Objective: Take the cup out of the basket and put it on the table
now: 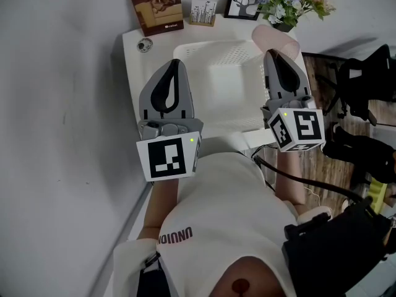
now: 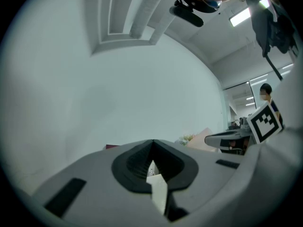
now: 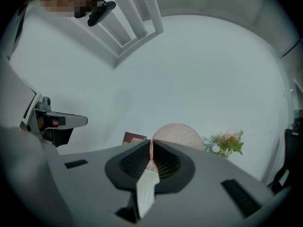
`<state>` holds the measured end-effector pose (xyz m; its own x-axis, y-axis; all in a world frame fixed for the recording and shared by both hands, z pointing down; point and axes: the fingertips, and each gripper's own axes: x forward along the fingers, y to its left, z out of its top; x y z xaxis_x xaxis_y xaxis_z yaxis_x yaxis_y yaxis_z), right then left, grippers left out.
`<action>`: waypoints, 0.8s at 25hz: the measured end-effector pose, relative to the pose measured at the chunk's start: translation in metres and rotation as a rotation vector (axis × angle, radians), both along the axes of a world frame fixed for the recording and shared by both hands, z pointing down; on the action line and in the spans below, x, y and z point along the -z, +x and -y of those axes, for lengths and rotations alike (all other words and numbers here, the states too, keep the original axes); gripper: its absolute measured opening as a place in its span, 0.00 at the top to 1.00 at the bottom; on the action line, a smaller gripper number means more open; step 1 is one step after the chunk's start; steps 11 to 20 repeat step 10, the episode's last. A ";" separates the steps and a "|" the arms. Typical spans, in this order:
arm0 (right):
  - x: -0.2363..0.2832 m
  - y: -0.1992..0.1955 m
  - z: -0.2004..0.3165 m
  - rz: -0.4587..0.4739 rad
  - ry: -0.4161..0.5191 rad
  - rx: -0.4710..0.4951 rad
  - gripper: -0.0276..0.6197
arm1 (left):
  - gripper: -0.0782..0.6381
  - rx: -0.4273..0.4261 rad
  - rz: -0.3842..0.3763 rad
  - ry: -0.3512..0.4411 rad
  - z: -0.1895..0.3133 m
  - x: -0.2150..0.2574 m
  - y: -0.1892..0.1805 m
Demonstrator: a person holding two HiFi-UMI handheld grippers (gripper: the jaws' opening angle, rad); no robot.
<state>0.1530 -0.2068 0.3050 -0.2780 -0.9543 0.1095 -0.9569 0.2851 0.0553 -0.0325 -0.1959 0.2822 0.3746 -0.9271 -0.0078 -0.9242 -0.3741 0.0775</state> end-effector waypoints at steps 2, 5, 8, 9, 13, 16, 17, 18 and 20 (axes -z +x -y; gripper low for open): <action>0.000 0.001 0.000 -0.001 0.000 -0.002 0.91 | 0.88 0.000 -0.001 -0.001 0.000 0.000 0.000; 0.001 0.001 0.000 0.000 0.002 -0.003 0.91 | 0.88 0.001 -0.002 -0.003 0.000 0.000 -0.001; 0.001 0.000 0.000 0.001 0.002 -0.002 0.91 | 0.88 0.002 -0.001 -0.002 0.000 0.000 -0.001; 0.001 0.000 0.001 0.001 0.002 -0.002 0.91 | 0.88 0.002 -0.001 -0.002 0.000 0.001 -0.001; 0.001 -0.001 0.001 0.000 0.002 -0.001 0.91 | 0.88 0.002 -0.001 -0.002 0.000 0.001 -0.001; 0.001 -0.001 0.001 0.000 0.002 -0.001 0.91 | 0.88 0.002 -0.001 -0.002 0.000 0.001 -0.001; 0.001 -0.001 0.001 0.000 0.002 -0.001 0.91 | 0.88 0.002 -0.001 -0.002 0.000 0.001 -0.001; 0.001 -0.001 0.001 0.000 0.002 -0.001 0.91 | 0.88 0.002 -0.001 -0.002 0.000 0.001 -0.001; 0.001 -0.001 0.001 0.000 0.002 -0.001 0.91 | 0.88 0.002 -0.001 -0.002 0.000 0.001 -0.001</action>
